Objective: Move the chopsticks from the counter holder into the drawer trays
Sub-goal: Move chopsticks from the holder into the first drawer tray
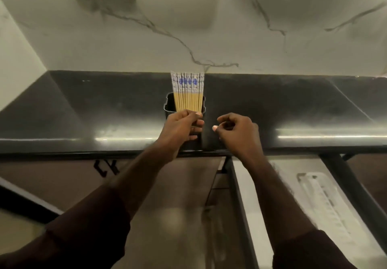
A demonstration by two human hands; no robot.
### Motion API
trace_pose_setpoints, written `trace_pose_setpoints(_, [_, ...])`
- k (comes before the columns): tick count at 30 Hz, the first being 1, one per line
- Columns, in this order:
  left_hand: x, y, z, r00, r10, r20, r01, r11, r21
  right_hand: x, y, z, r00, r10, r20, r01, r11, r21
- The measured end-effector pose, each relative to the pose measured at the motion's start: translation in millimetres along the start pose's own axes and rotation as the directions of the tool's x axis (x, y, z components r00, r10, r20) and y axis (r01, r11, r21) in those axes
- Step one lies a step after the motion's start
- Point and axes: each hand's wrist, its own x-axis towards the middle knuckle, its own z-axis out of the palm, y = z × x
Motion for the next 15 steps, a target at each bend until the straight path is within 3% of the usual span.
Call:
trace_pose_setpoints(5, [13, 15, -39, 0.997, 0.045, -0.058, -0.044, 0.999, 0.014, 23, -31, 27, 0.996, -0.084, 0.034, 0.084, 0.996, -0.014])
trace_pose_setpoints(15, [93, 27, -68, 0.99, 0.115, -0.078, -0.109, 0.991, 0.076, 103, -42, 63, 0.995, -0.1, 0.009, 0.099, 0.995, 0.013])
